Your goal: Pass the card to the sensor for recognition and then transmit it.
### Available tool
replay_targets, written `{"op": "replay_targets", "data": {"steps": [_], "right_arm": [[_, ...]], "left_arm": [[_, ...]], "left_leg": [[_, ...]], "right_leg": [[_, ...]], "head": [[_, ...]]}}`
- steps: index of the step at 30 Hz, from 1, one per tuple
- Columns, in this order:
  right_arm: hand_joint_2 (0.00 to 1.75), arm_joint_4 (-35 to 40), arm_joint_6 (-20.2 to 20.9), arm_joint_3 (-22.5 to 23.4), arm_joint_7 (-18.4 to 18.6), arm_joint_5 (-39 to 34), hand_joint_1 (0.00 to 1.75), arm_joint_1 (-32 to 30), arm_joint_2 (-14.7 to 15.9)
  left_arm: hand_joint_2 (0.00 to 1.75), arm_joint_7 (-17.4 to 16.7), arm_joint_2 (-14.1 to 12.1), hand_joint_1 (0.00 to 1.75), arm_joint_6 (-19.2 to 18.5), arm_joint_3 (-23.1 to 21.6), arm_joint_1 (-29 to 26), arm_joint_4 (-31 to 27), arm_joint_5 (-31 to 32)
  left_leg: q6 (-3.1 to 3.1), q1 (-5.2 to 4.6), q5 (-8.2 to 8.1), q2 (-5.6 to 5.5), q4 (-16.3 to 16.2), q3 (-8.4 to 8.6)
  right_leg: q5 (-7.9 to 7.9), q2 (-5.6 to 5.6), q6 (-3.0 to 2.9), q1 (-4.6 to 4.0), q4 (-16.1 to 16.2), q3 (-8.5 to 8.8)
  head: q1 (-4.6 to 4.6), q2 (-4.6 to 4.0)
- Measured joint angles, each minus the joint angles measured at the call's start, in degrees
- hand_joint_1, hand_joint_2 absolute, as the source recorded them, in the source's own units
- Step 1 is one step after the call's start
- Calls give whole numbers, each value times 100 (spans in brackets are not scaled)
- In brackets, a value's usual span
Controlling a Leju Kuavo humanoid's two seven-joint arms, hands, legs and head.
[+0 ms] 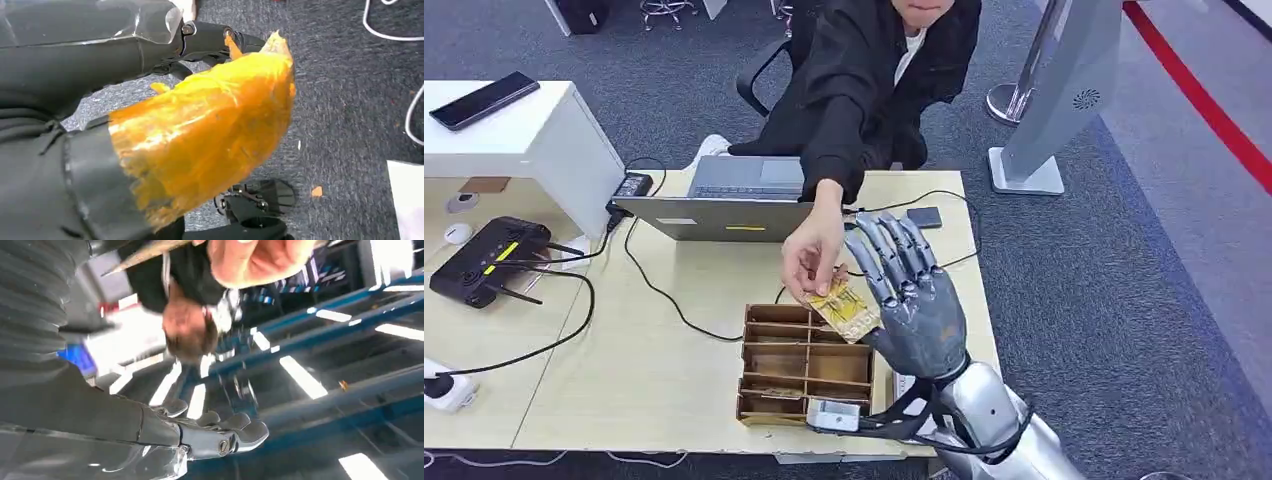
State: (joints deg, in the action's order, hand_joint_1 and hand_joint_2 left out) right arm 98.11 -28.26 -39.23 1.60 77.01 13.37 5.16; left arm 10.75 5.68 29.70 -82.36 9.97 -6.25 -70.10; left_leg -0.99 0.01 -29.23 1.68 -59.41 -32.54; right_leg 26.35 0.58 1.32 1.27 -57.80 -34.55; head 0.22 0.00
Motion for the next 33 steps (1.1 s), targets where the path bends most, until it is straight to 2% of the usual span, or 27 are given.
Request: {"op": "replay_targets", "data": {"steps": [5, 17, 33], "right_arm": [[175, -157, 4, 33, 306, 528, 0, 75, -15], [175, -306, 26, 111, 400, 498, 0, 100, -68], [175, -92, 0, 240, 400, 434, 0, -166, -68]], "left_arm": [[0, -37, 17, 0, -17, -87, 29, 0, 9], [0, -35, 31, 0, -4, -199, 35, 0, -39], [0, 31, 37, 0, 44, -199, 15, 0, -127]], "left_leg": [[0, 0, 0, 0, 0, -1], [0, 0, 0, 0, 0, -1], [0, -1, -1, 0, 0, -1]], "right_leg": [[0, 0, 0, 0, 0, 0], [0, 0, 0, 0, 0, -1], [0, 0, 0, 0, 1, -1]], "head": [[0, 0], [0, 0], [0, 0]]}}
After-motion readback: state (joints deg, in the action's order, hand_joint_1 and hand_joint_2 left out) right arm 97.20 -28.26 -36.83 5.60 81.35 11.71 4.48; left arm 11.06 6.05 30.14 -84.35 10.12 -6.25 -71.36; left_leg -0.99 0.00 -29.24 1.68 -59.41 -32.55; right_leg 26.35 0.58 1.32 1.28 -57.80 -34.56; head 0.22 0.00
